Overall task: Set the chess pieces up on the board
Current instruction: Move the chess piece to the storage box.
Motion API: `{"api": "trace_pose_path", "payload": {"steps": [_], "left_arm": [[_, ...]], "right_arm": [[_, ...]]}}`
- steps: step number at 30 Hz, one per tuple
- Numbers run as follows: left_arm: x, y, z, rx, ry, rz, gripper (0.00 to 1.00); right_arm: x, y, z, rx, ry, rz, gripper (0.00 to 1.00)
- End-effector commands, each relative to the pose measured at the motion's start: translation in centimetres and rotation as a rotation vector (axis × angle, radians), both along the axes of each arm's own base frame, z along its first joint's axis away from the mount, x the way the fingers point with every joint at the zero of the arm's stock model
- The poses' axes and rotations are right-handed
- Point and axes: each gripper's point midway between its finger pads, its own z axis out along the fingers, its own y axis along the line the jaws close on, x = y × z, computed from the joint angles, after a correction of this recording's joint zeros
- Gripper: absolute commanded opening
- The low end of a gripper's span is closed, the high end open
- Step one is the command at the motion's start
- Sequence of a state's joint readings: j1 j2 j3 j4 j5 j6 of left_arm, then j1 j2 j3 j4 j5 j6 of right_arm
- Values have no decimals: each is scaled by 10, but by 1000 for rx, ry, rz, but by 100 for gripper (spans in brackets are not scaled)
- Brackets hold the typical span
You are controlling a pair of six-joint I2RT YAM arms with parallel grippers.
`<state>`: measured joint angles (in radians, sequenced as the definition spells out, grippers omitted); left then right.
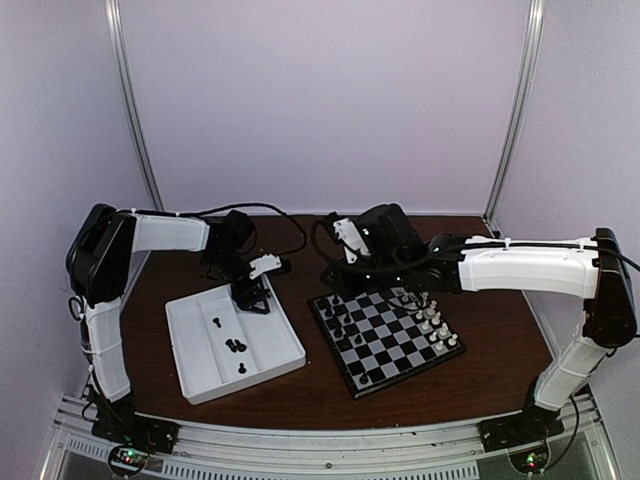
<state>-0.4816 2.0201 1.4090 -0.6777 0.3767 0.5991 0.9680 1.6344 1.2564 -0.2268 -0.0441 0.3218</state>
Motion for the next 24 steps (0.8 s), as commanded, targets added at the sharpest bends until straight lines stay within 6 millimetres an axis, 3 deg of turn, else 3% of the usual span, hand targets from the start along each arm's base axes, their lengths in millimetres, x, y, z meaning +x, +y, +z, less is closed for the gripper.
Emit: {"api": "trace_pose_path", "payload": {"steps": [1, 12, 18, 24], "left_arm": [[23, 4, 2, 19, -108, 66, 73], [33, 5, -5, 51, -151, 84, 73], [27, -4, -4, 17, -120, 45, 73], [22, -7, -9, 33, -84, 22, 56]], "right_arm": [[4, -4, 17, 43, -22, -27, 25], [6, 0, 15, 40, -19, -23, 25], [6, 1, 14, 40, -15, -22, 25], [7, 2, 14, 39, -16, -21, 25]]}}
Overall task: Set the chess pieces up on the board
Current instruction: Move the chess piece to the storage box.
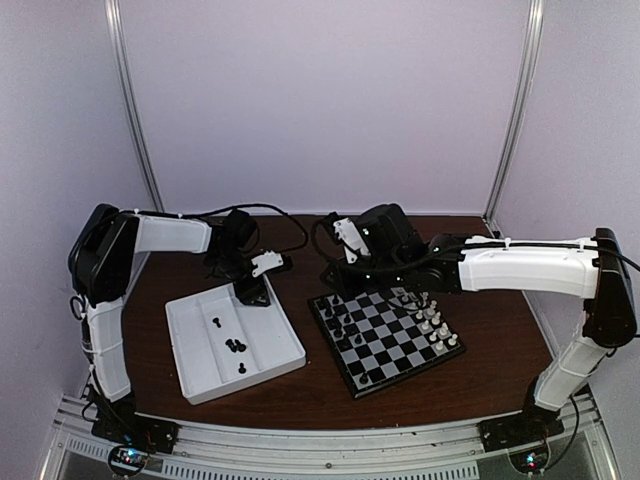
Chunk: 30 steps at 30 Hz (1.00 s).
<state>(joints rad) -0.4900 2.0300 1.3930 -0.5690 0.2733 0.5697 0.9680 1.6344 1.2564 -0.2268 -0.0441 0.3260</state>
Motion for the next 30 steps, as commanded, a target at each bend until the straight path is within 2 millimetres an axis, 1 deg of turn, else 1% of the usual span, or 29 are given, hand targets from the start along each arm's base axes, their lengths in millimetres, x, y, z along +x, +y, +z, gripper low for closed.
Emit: {"api": "trace_pose_path", "payload": {"steps": [1, 6, 9, 11, 12, 17, 21, 25, 30], "left_arm": [[-3, -9, -3, -9, 24, -30, 54], [-3, -9, -3, -8, 26, -29, 45], [-3, -9, -4, -5, 25, -31, 44], [-3, -9, -4, -4, 24, -28, 38], [-3, -7, -5, 6, 25, -25, 36], [-7, 6, -13, 78, 33, -10, 33], [-15, 7, -9, 71, 46, -7, 32], [-30, -3, -1, 21, 66, -25, 32], [-50, -11, 2, -35, 108, -51, 32]], "right_arm": [[6, 2, 13, 34, -16, -18, 25], [6, 1, 13, 34, -15, -19, 25], [5, -1, 14, 36, -19, -21, 25], [5, -2, 15, 36, -21, -24, 25], [5, -3, 15, 36, -22, -24, 25], [4, -5, 16, 36, -24, -26, 25], [4, -3, 16, 41, -21, -24, 25], [4, -2, 16, 47, -19, -21, 25], [3, -2, 15, 47, -16, -21, 25]]}}
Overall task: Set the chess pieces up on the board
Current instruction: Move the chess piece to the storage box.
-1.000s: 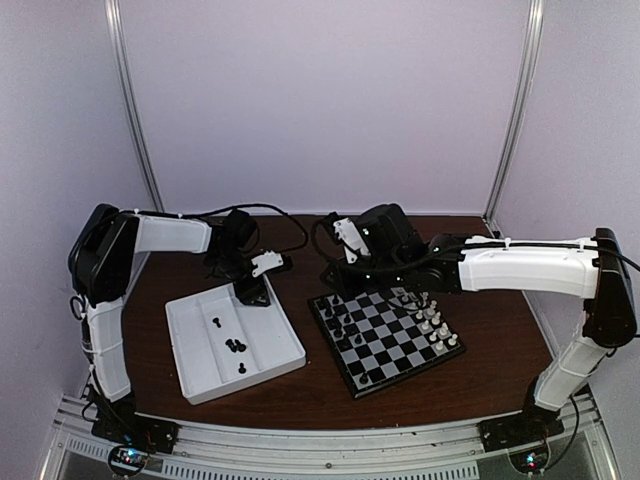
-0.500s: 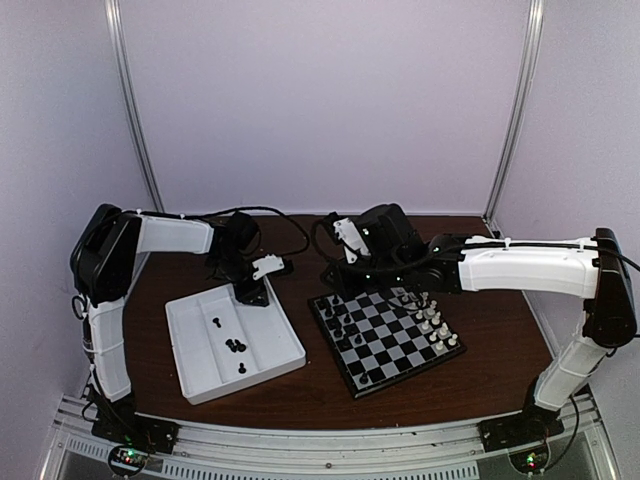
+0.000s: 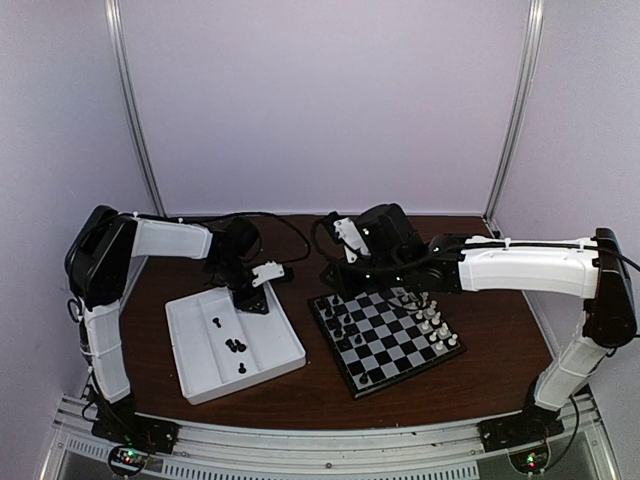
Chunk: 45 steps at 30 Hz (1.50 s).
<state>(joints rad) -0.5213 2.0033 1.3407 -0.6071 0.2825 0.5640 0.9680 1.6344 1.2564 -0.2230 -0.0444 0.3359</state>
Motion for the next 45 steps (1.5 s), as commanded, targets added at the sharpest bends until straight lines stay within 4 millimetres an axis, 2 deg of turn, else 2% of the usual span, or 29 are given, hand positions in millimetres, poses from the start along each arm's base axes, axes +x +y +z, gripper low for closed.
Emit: {"api": "trace_pose_path", "payload": {"steps": [1, 8, 14, 18, 21, 23, 25, 27, 28, 30, 32, 33, 35, 36, 38, 42, 45], "left_arm": [[-24, -10, 9, -57, 52, -20, 31], [-42, -18, 24, -81, 52, -26, 31], [-48, -26, 49, -155, 19, -5, 36], [-27, -20, 67, -183, -60, 181, 49], [-13, -10, 71, -157, -89, 330, 57], [0, 2, 77, -124, -126, 454, 76], [5, 9, 89, -142, -170, 529, 82], [2, 13, 106, -210, -226, 566, 97], [1, 19, 112, -237, -263, 597, 97], [-2, 28, 131, -289, -310, 646, 98], [-7, 35, 140, -309, -335, 669, 98], [-8, 42, 141, -314, -342, 716, 98], [-6, 72, 134, -259, -348, 935, 98], [-7, 81, 129, -215, -341, 971, 98], [-13, 76, 117, -167, -279, 920, 93], [-20, 66, 95, -90, -163, 871, 71], [-21, 61, 81, -26, -104, 849, 59]], "right_arm": [[3, -3, 14, 40, -20, -16, 25], [2, -4, 14, 48, -16, -22, 25], [2, -4, 14, 54, -14, -22, 25], [1, -3, 12, 52, -8, -21, 25], [2, -2, 12, 58, -5, -21, 25], [1, -2, 13, 60, -7, -20, 25], [1, -3, 13, 57, -10, -20, 25], [2, -4, 14, 53, -14, -22, 25], [2, -4, 13, 52, -13, -22, 25], [2, -4, 14, 54, -14, -21, 25], [2, -3, 15, 62, -15, -20, 25], [2, -3, 15, 64, -15, -20, 25], [2, -2, 17, 70, -19, -21, 25], [2, -2, 19, 71, -22, -21, 25], [3, -3, 20, 71, -25, -22, 25], [2, -5, 20, 69, -29, -25, 25], [1, -6, 18, 68, -27, -24, 25]]}}
